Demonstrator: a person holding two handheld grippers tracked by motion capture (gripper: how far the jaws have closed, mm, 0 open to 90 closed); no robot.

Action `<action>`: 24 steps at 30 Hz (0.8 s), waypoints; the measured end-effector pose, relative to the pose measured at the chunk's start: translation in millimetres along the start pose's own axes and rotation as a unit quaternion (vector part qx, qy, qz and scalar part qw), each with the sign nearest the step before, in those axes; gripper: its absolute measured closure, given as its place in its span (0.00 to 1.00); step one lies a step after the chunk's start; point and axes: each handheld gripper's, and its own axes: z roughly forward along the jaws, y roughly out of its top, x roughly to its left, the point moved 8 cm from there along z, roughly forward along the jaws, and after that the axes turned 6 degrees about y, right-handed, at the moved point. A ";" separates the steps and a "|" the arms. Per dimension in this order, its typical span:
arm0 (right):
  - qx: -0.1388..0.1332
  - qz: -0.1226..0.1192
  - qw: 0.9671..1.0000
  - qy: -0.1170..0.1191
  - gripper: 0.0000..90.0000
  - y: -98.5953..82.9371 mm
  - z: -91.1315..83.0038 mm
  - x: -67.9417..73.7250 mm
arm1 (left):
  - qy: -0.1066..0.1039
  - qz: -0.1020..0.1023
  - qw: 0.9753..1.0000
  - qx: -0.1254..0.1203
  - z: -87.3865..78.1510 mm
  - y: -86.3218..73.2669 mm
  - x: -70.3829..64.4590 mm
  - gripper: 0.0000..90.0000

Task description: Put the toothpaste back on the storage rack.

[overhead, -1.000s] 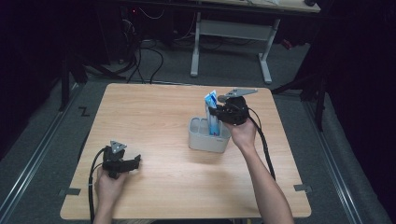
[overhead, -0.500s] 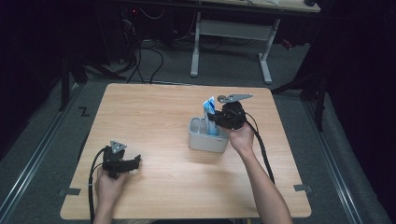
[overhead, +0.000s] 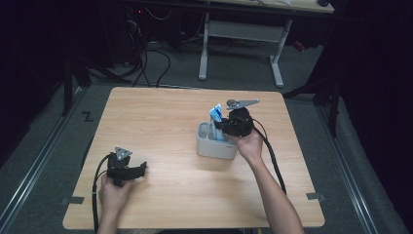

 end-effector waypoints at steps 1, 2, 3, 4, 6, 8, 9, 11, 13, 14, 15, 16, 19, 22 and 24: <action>0.000 0.001 1.000 0.001 0.81 0.0 0.2 0.5 | 0.000 0.000 1.000 0.000 0.0 0.0 0.0 0.19; 0.000 0.001 1.000 0.001 0.81 0.1 0.3 0.6 | 0.000 0.000 1.000 0.000 0.0 0.0 0.0 0.19; 0.000 0.001 1.000 0.001 0.80 0.0 0.4 0.6 | 0.000 0.000 1.000 0.000 0.0 0.0 0.0 0.19; 0.000 0.000 1.000 0.001 0.80 0.0 0.4 0.7 | 0.000 0.000 1.000 0.000 0.0 0.0 0.0 0.19; -0.001 -0.002 1.000 0.001 0.80 0.0 0.6 0.4 | 0.000 0.000 1.000 0.000 0.0 0.0 0.0 0.19; -0.001 -0.002 1.000 0.001 0.80 0.0 1.0 0.6 | 0.000 0.000 1.000 0.000 0.0 0.0 0.0 0.19; 0.000 -0.001 1.000 0.000 0.79 -0.1 1.2 1.0 | 0.000 0.000 1.000 0.000 0.0 0.0 0.0 0.19; 0.000 -0.002 1.000 0.001 0.78 0.0 1.9 1.6 | 0.000 0.000 1.000 0.000 0.0 0.0 0.0 0.19; -0.001 0.000 1.000 0.002 0.77 0.2 2.7 2.5 | 0.000 0.000 1.000 0.000 0.0 0.0 0.0 0.19; -0.001 0.000 1.000 0.004 0.75 0.3 3.0 2.9 | 0.000 0.000 1.000 0.000 0.0 0.0 0.0 0.19; -0.001 0.000 1.000 0.003 0.73 0.3 3.0 3.1 | 0.000 0.000 1.000 0.000 0.0 0.0 0.0 0.19; -0.001 0.001 1.000 0.003 0.72 0.2 3.0 3.0 | 0.000 0.000 1.000 0.000 0.0 0.0 0.0 0.19; 0.004 0.003 1.000 0.004 0.66 -1.0 3.5 2.5 | 0.000 0.000 1.000 0.000 0.0 0.0 0.0 0.19; 0.002 0.006 1.000 0.004 0.60 -0.8 2.9 2.7 | 0.000 0.000 1.000 0.000 0.0 0.0 0.0 0.19; -0.003 0.005 1.000 0.004 0.58 0.4 1.9 2.9 | 0.000 0.000 1.000 0.000 0.0 0.0 0.0 0.19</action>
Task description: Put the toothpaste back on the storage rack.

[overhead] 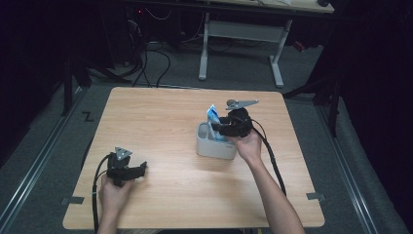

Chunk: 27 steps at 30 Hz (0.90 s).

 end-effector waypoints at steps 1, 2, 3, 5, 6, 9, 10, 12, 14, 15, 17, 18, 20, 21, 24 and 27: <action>-0.002 0.000 1.000 0.000 0.57 0.6 -0.7 0.3 | 0.000 0.000 1.000 0.000 0.0 0.0 0.0 0.19; -0.003 -0.001 1.000 -0.001 0.57 1.1 -1.4 0.5 | 0.000 0.000 1.000 0.000 0.0 0.0 0.0 0.19; -0.005 -0.002 1.000 -0.001 0.56 1.5 -1.9 0.6 | 0.000 0.000 1.000 0.000 0.0 0.0 0.0 0.19; -0.006 0.000 1.000 -0.004 0.55 1.6 -3.6 0.7 | 0.000 0.000 1.000 0.000 0.0 0.0 0.0 0.19; -0.007 0.002 1.000 -0.005 0.55 1.8 -5.1 0.4 | 0.000 0.000 1.000 0.000 0.0 0.0 0.0 0.19; -0.012 0.002 1.000 -0.008 0.54 2.5 -8.6 -0.9 | 0.000 0.000 1.000 0.000 0.0 0.0 0.0 0.19; -0.014 0.002 1.000 -0.009 0.54 2.9 -9.9 -1.0 | 0.000 0.000 1.000 0.000 0.0 0.0 0.0 0.19; -0.017 0.003 1.000 -0.009 0.54 3.7 -12.7 -0.8 | 0.000 0.000 1.000 0.000 0.0 0.0 0.0 0.19; -0.020 0.000 1.000 -0.012 0.54 4.5 -16.5 -1.4 | 0.000 0.000 1.000 0.000 0.0 0.0 0.0 0.19; -0.021 0.000 1.000 -0.013 0.54 4.7 -17.7 -1.6 | 0.000 0.000 1.000 0.000 0.0 0.0 0.0 0.19; -0.026 -0.001 1.000 -0.015 0.54 5.4 -21.7 -2.5 | 0.000 0.000 1.000 0.000 0.0 0.0 0.0 0.19; -0.028 0.001 0.999 -0.015 0.53 5.5 -23.4 -3.1 | 0.000 0.000 1.000 0.000 0.0 0.0 0.0 0.19; -0.030 0.001 0.999 -0.018 0.53 5.2 -27.1 -4.7 | 0.000 0.000 1.000 0.000 0.0 0.0 0.0 0.19; -0.031 0.000 0.999 -0.020 0.53 5.1 -28.5 -5.4 | 0.000 0.000 1.000 0.000 0.0 0.0 0.0 0.19; -0.031 -0.001 0.999 -0.020 0.53 4.8 -32.1 -5.9 | 0.000 0.000 1.000 0.000 0.0 0.0 0.0 0.19; -0.036 0.002 0.999 -0.021 0.53 4.3 -36.3 -7.9 | 0.000 0.000 1.000 0.000 0.0 0.0 0.0 0.19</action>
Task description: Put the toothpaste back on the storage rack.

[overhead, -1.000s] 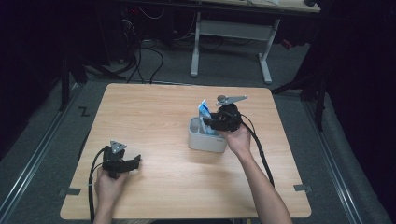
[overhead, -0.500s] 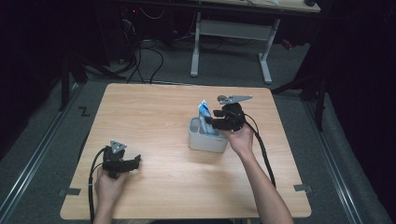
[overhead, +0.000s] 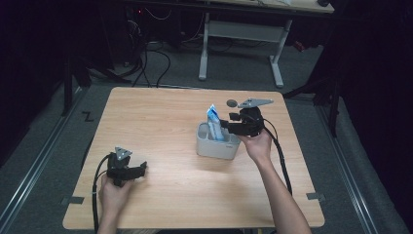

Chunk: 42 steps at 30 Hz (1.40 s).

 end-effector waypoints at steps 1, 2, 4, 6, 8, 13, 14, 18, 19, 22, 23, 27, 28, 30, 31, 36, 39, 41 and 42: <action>-0.001 0.000 1.000 -0.001 0.53 -0.1 -1.3 -1.1 | 0.000 0.000 1.000 0.000 0.0 0.0 0.0 0.19; -0.002 0.003 1.000 -0.002 0.53 -0.5 -2.7 -1.7 | 0.000 0.000 1.000 0.000 0.0 0.0 0.0 0.19; -0.006 0.003 1.000 -0.005 0.53 -1.0 -5.7 -2.9 | 0.000 0.000 1.000 0.000 0.0 0.0 0.0 0.19; -0.012 0.005 1.000 -0.008 0.53 -3.0 -9.2 -4.4 | 0.000 0.000 1.000 0.000 0.0 0.0 0.0 0.19; -0.014 0.009 1.000 -0.010 0.54 -5.6 -12.2 -6.2 | 0.000 0.000 1.000 0.000 0.0 0.0 0.0 0.19; -0.015 0.014 1.000 -0.015 0.54 -9.4 -23.0 -10.6 | 0.000 0.000 1.000 0.000 0.0 0.0 0.0 0.19; -0.016 0.015 1.000 -0.015 0.54 -9.5 -25.0 -10.4 | 0.000 0.000 1.000 0.000 0.0 0.0 0.0 0.19; -0.018 0.007 1.000 -0.015 0.54 -10.0 -32.7 -8.3 | 0.000 0.000 1.000 0.000 0.0 0.0 0.0 0.19; -0.019 0.008 1.000 -0.016 0.54 -10.1 -34.1 -8.0 | 0.000 0.000 1.000 0.000 0.0 0.0 0.0 0.19; -0.017 0.007 1.000 -0.017 0.54 -11.6 -36.8 -8.4 | 0.000 0.000 1.000 0.000 0.0 0.0 0.0 0.19; -0.016 0.008 1.000 -0.019 0.54 -12.2 -37.0 -8.7 | 0.000 0.000 1.000 0.000 0.0 0.0 0.0 0.19; -0.015 0.007 1.000 -0.018 0.54 -13.8 -38.0 -8.6 | 0.000 0.000 1.000 0.000 0.0 0.0 0.0 0.19; -0.015 0.008 1.000 -0.019 0.54 -14.2 -38.3 -8.5 | 0.000 0.000 1.000 0.000 0.0 0.0 0.0 0.19; -0.014 0.008 1.000 -0.019 0.54 -15.5 -39.0 -8.7 | 0.000 0.000 1.000 0.000 0.0 0.0 0.0 0.19; -0.015 0.008 1.000 -0.021 0.54 -16.2 -39.2 -8.8 | 0.000 0.000 1.000 0.000 0.0 0.0 0.0 0.19; -0.022 0.016 0.999 -0.025 0.54 -24.3 -42.5 -11.2 | 0.000 0.000 1.000 0.000 0.0 0.0 0.0 0.19; -0.023 0.016 0.999 -0.027 0.54 -28.4 -46.6 -12.1 | 0.000 0.000 1.000 0.000 0.0 0.0 0.0 0.19; -0.024 0.021 0.999 -0.028 0.54 -32.2 -49.9 -14.0 | 0.000 0.000 1.000 0.000 0.0 0.0 0.0 0.19; -0.023 0.025 0.999 -0.028 0.54 -34.1 -51.3 -15.0 | 0.000 0.000 1.000 0.000 0.0 0.0 0.0 0.19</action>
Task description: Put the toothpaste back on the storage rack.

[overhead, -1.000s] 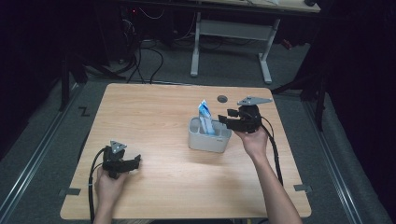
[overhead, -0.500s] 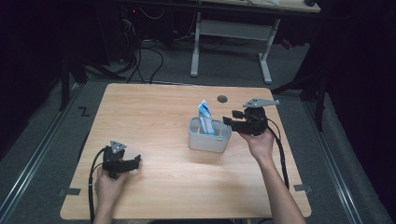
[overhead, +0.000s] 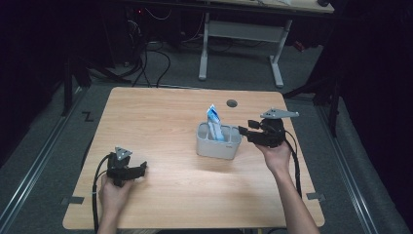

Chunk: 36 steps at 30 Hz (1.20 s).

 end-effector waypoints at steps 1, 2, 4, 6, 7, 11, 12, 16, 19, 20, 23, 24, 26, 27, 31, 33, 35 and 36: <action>-0.001 0.001 1.000 -0.001 0.54 -1.4 -1.5 -1.3 | 0.000 0.000 1.000 0.000 0.0 0.0 0.0 0.19; -0.001 0.003 1.000 -0.003 0.54 -2.6 -2.6 -2.3 | 0.000 0.000 1.000 0.000 0.0 0.0 0.0 0.19; -0.006 0.008 1.000 -0.004 0.54 -5.4 -6.2 -4.8 | 0.000 0.000 1.000 0.000 0.0 0.0 0.0 0.19; -0.010 0.009 1.000 -0.006 0.54 -7.2 -9.3 -6.8 | 0.000 0.000 1.000 0.000 0.0 0.0 0.0 0.19; -0.011 0.010 1.000 -0.007 0.54 -7.9 -10.3 -7.5 | 0.000 0.000 1.000 0.000 0.0 0.0 0.0 0.19; -0.020 0.015 1.000 -0.010 0.53 -11.7 -16.1 -9.8 | 0.000 0.000 1.000 0.000 -0.1 -0.1 -0.1 0.19; -0.022 0.016 1.000 -0.011 0.53 -13.0 -17.8 -10.7 | 0.000 0.000 1.000 0.000 -0.1 -0.1 -0.1 0.19; -0.027 0.022 0.999 -0.013 0.53 -17.9 -22.0 -14.2 | 0.000 0.000 1.000 0.000 -0.1 -0.1 -0.1 0.19; -0.032 0.028 0.999 -0.015 0.53 -21.1 -25.8 -16.5 | 0.000 0.000 1.000 0.000 -0.1 -0.1 -0.1 0.19; -0.032 0.028 0.999 -0.016 0.53 -22.1 -26.6 -17.0 | 0.000 0.000 1.000 0.000 -0.2 -0.2 0.0 0.19; -0.032 0.028 0.999 -0.020 0.53 -24.9 -28.7 -18.1 | 0.001 0.000 1.000 0.000 -0.1 -0.2 0.0 0.19; -0.031 0.029 0.999 -0.020 0.53 -26.3 -29.8 -18.5 | 0.001 0.000 1.000 -0.001 -0.1 -0.1 -0.1 0.19; -0.034 0.031 0.999 -0.020 0.53 -27.9 -31.3 -19.2 | 0.000 0.000 1.000 0.001 -0.3 -0.2 -0.1 0.19; -0.034 0.030 0.999 -0.021 0.53 -29.0 -31.8 -19.6 | 0.000 0.000 1.000 0.000 -0.2 -0.2 0.0 0.19; -0.033 0.032 0.999 -0.020 0.53 -33.9 -32.1 -20.0 | 0.001 0.000 1.000 -0.001 -0.1 -0.1 -0.1 0.19; -0.033 0.034 0.999 -0.020 0.53 -35.8 -32.2 -20.2 | 0.001 0.000 1.000 -0.001 -0.1 -0.2 -0.1 0.19; -0.034 0.036 0.999 -0.019 0.53 -38.1 -32.0 -20.7 | 0.001 0.000 1.000 -0.001 -0.2 -0.2 -0.1 0.19; -0.033 0.037 0.999 -0.020 0.53 -39.7 -31.7 -20.8 | 0.000 0.000 1.000 0.000 -0.2 -0.2 -0.1 0.19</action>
